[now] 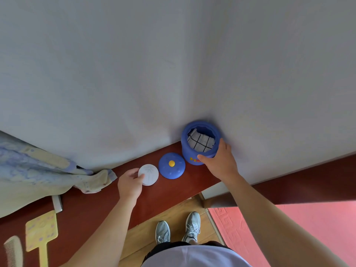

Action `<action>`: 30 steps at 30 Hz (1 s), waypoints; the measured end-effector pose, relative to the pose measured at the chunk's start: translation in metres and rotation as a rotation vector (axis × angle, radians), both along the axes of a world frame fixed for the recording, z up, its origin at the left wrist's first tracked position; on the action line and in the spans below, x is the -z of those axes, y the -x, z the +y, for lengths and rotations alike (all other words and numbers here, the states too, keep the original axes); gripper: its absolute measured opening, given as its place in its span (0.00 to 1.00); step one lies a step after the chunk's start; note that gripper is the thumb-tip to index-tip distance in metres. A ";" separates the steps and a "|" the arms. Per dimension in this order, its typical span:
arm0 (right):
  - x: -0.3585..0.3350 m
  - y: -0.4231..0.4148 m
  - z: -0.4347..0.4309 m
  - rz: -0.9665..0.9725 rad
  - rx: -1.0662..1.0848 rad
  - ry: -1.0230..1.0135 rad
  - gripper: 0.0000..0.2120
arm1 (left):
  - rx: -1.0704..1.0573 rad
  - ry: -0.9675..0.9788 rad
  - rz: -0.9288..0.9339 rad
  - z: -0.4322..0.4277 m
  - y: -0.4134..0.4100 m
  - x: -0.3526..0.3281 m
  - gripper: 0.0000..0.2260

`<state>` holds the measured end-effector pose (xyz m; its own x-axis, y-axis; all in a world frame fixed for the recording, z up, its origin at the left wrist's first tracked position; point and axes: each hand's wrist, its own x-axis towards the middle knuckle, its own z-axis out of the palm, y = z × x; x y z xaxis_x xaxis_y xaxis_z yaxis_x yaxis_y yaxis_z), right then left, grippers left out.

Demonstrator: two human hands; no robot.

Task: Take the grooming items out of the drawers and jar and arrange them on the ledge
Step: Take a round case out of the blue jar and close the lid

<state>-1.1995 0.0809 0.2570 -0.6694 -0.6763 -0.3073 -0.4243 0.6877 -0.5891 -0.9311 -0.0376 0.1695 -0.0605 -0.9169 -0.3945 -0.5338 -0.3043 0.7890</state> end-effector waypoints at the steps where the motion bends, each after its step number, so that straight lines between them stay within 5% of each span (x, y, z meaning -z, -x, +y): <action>1: 0.000 0.000 0.000 -0.001 0.001 0.003 0.52 | 0.006 0.007 -0.004 0.001 0.000 0.002 0.09; 30: 0.004 0.001 0.001 -0.021 0.016 0.035 0.51 | 0.131 0.123 -0.160 -0.008 0.004 0.013 0.10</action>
<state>-1.2002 0.0814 0.2529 -0.6741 -0.6761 -0.2975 -0.4008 0.6731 -0.6215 -0.9347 -0.0452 0.1561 -0.1282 -0.9469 -0.2948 -0.6833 -0.1311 0.7182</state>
